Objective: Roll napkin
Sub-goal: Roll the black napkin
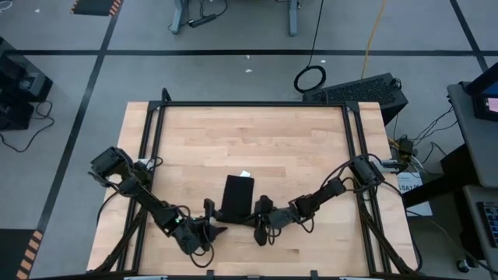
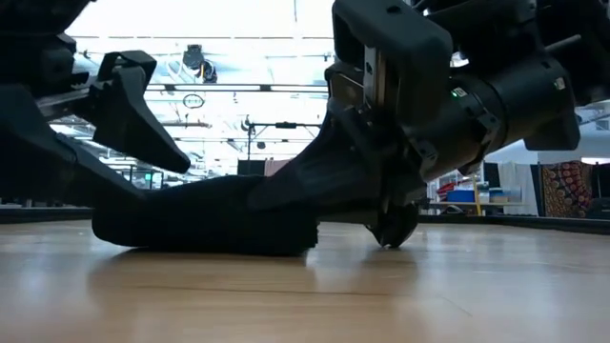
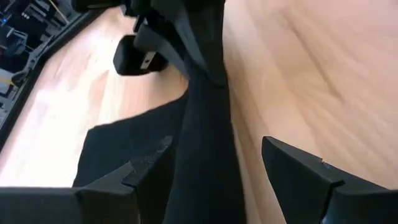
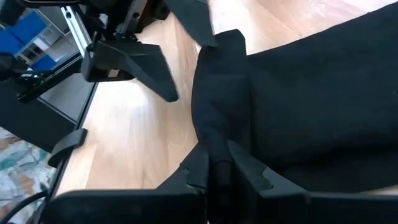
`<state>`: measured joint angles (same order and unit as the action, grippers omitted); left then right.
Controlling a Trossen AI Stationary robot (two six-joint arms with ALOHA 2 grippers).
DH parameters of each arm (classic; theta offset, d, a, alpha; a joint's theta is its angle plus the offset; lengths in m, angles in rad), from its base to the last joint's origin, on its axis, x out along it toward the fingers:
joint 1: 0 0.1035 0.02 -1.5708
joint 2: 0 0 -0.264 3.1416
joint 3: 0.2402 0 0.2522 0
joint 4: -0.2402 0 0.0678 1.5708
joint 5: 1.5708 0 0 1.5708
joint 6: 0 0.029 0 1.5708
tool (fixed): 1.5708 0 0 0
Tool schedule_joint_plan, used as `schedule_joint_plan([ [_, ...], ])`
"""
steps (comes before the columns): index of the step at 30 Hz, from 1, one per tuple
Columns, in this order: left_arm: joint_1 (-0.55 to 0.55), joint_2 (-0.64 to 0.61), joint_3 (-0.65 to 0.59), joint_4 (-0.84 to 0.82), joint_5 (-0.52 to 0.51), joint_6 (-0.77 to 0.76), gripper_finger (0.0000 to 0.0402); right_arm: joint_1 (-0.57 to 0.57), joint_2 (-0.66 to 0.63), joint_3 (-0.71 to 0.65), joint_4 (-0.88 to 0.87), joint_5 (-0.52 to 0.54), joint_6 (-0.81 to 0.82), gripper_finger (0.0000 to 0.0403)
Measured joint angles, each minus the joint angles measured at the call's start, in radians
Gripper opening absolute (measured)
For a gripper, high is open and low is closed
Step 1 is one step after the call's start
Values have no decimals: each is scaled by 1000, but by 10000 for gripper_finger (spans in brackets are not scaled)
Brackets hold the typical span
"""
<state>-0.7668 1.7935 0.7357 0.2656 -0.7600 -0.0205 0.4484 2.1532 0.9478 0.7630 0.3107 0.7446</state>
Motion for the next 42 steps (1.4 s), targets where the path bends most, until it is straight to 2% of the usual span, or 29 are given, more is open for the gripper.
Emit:
schedule_joint_plan([
  [6, 23, 0, 0, -51, 14, -53, 245, -12, 0, 0, -4, -29, 27, 24],
  [12, 68, 0, -1, -69, 120, -79, 245, -11, 0, 0, -4, -29, 28, 24],
  [17, 97, 0, -1, -66, 129, -91, 236, -11, 1, 0, -5, -30, 18, 24],
  [20, 112, 0, -1, -66, 171, -129, 191, -10, 1, 0, -5, -30, -2, 24],
  [25, 140, 0, -1, -67, 291, -190, 61, -10, 1, 0, -4, -25, -20, 37],
  [27, 153, -1, -1, -69, 325, -211, 29, -10, 1, 0, -4, -25, -32, 51],
  [30, 169, -2, 0, -65, 362, -230, 32, -4, -3, -1, -14, -34, -115, 82],
  [33, 191, -2, 0, -62, 417, -253, 50, 12, -36, -3, -82, -41, -300, 125],
  [37, 230, -4, 1, -58, 527, -307, 48, 54, -132, -3, -254, 94, -425, 184],
  [42, 267, -4, 2, -51, 670, -345, 37, 127, -212, -3, -448, 263, -462, 240],
])
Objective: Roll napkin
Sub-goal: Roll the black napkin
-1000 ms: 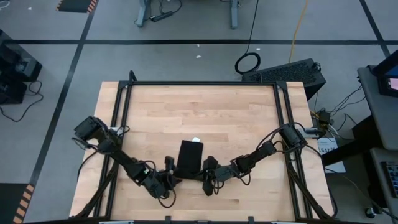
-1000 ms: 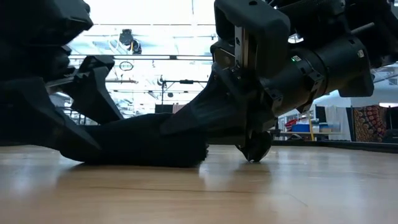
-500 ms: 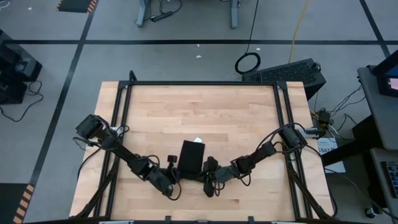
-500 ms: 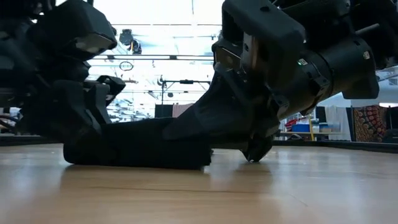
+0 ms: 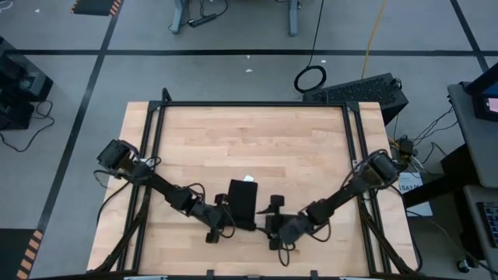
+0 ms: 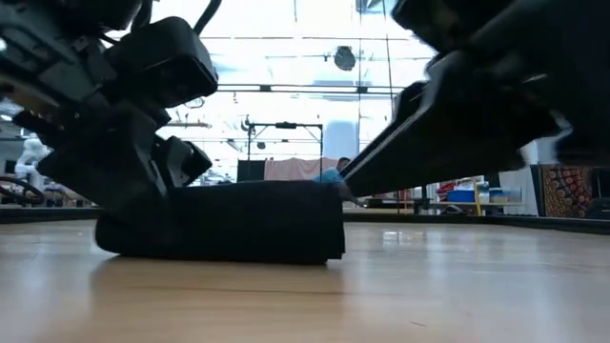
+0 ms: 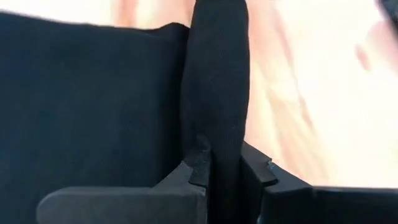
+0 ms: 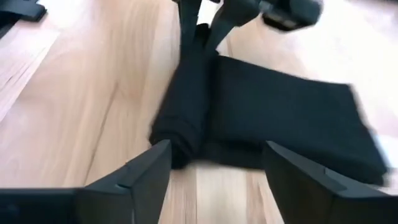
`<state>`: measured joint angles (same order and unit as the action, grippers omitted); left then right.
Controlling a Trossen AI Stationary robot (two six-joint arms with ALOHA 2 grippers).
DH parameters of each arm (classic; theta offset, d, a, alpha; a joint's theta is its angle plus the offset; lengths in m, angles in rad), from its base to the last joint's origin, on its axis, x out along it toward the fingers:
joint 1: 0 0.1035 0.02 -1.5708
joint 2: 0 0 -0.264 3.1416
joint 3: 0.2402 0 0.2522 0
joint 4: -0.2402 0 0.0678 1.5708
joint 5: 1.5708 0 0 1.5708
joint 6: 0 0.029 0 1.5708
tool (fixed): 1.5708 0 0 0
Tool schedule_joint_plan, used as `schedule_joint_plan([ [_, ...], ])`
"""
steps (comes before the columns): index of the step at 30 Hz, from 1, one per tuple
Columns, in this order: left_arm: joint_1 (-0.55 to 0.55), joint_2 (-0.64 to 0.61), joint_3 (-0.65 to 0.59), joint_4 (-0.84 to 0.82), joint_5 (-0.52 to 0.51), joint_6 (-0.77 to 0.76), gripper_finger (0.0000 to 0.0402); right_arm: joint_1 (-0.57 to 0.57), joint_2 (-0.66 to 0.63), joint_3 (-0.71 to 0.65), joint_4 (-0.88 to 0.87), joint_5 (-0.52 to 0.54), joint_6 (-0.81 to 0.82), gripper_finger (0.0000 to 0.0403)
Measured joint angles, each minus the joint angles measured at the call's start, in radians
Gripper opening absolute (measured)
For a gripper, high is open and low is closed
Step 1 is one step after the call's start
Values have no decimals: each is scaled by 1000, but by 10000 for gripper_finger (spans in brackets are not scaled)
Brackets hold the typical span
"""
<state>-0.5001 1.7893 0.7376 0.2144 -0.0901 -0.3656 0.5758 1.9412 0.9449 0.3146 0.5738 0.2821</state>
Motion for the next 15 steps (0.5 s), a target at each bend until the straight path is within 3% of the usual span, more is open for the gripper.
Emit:
schedule_joint_plan([
  [4, 33, 0, -1, 17, 150, -51, 42, 67, -5, 0, -1, 72, -40, 248],
  [11, 96, 3, -3, 43, 334, -176, 45, 142, 112, 1, 356, 108, -240, 209],
  [15, 147, 5, -4, 43, 427, -234, 46, 142, 215, 30, 490, 115, -388, 206],
])
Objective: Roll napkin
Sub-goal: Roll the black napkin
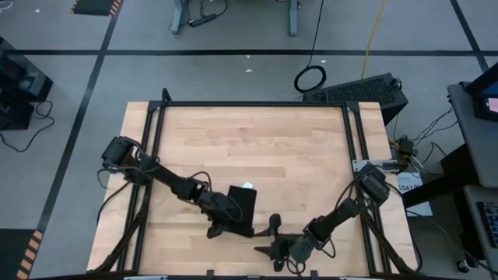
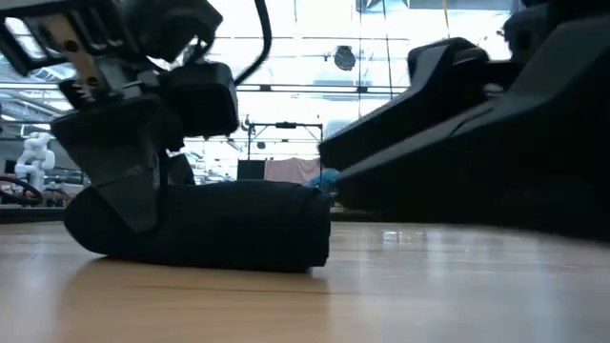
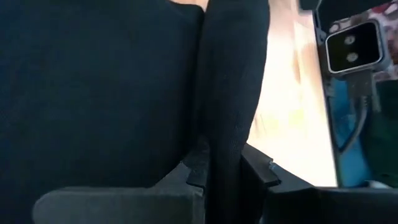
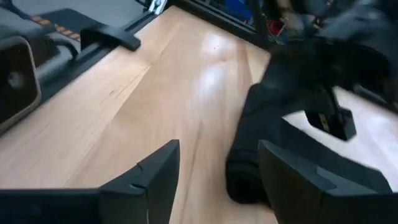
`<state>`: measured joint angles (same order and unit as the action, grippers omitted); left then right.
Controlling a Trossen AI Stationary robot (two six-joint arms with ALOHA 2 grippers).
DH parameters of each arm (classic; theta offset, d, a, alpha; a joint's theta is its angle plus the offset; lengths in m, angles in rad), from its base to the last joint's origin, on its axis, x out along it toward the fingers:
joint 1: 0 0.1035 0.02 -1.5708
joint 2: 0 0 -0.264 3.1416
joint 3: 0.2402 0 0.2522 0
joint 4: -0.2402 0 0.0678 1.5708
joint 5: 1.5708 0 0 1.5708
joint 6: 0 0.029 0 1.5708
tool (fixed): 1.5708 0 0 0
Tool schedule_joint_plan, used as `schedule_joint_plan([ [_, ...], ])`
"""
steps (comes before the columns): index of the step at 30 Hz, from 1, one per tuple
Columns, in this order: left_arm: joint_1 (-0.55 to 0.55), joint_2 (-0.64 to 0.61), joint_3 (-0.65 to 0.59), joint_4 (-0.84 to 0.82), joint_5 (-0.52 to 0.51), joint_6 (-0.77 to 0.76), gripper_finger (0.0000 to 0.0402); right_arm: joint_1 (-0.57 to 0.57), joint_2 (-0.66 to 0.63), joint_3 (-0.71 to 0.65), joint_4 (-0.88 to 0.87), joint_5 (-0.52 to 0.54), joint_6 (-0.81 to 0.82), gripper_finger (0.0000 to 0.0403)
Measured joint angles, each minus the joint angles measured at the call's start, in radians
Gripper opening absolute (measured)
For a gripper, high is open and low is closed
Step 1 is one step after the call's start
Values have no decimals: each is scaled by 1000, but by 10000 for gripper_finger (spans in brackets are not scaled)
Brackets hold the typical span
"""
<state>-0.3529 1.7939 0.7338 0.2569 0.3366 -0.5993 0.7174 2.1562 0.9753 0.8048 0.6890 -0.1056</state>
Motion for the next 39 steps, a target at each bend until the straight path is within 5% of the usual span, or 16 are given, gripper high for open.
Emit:
schedule_joint_plan([
  [13, 51, 0, -13, 0, 68, -77, 47, -33, 141, 159, 39, 132, -126, 228],
  [29, 49, 0, -13, -4, 82, -75, 47, -133, 140, 160, -107, 34, 27, 187],
  [39, 49, -1, -14, -8, 80, -49, 48, -131, 141, 159, -125, 32, 36, 269],
])
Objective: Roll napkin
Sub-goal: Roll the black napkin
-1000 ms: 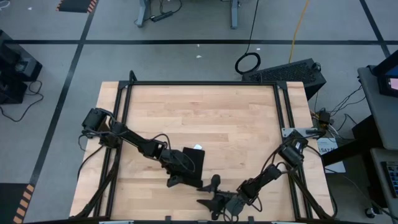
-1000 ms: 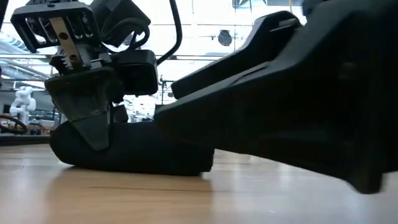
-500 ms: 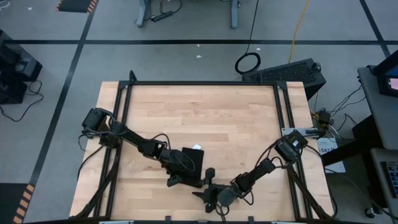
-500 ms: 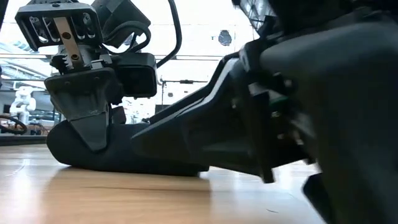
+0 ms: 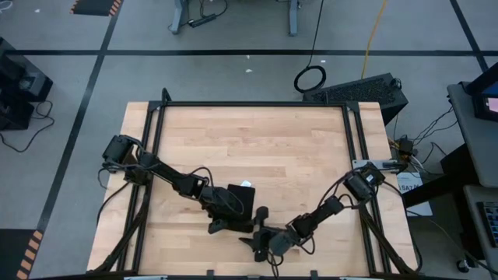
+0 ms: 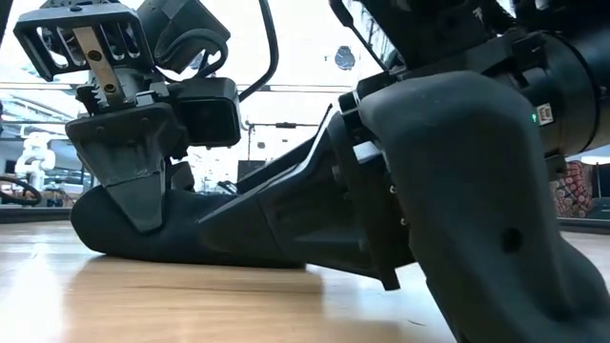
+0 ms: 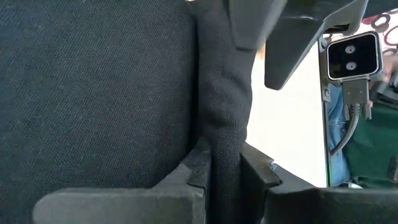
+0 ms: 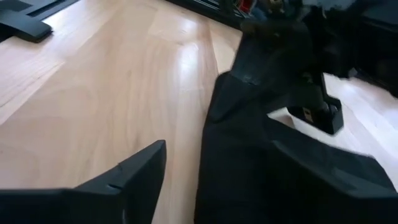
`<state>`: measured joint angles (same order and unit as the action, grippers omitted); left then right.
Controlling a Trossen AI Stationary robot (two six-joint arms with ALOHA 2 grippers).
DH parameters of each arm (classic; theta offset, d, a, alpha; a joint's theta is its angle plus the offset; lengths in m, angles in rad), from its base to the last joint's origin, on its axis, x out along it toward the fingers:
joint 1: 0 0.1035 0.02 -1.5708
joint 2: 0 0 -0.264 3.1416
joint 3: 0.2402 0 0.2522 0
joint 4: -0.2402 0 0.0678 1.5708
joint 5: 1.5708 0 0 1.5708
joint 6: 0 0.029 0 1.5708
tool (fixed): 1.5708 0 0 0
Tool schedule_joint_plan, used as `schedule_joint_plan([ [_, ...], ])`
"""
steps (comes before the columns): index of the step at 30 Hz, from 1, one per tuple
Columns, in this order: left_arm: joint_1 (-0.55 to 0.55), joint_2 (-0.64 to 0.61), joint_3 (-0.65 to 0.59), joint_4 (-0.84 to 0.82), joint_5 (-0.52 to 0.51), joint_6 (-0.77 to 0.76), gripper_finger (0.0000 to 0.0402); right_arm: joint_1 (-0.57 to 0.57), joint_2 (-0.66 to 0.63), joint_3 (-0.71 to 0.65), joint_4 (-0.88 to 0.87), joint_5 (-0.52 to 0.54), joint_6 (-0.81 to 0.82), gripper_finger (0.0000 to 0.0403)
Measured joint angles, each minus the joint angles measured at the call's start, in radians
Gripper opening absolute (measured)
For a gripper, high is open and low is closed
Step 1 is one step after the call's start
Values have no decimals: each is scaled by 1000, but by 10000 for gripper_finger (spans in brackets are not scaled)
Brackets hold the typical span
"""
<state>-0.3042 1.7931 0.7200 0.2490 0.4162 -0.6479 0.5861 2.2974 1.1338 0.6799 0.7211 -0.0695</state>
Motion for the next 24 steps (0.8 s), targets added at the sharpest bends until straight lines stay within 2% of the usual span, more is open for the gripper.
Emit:
schedule_joint_plan([
  [6, 0, -1, -1, -1, -8, 1, 48, 16, 0, -5, -42, 48, 83, 278],
  [21, -4, -1, -2, 12, -36, 0, 48, -20, 0, -19, -55, -27, 183, 212],
  [24, -23, 1, -3, 34, -42, 4, 60, -30, 0, -19, -75, -48, 215, 205],
])
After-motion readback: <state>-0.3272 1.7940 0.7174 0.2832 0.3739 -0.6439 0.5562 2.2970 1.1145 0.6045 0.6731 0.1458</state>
